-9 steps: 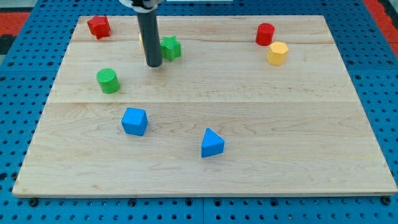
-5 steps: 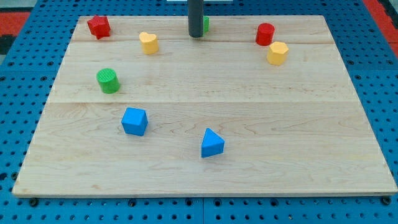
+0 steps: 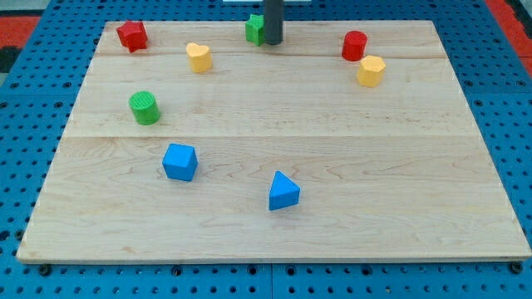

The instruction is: Move the green star and red circle towards the blue triangle

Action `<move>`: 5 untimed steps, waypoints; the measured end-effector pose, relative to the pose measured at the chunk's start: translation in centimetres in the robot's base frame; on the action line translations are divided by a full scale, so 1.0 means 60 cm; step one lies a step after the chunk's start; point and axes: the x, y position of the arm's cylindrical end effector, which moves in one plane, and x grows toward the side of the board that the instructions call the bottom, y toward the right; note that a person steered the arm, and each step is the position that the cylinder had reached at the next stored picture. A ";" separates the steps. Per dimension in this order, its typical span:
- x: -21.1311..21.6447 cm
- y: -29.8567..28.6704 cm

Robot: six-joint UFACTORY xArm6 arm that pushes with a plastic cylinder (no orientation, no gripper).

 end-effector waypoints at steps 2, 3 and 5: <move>0.280 -0.159; 0.335 -0.360; 0.238 -0.385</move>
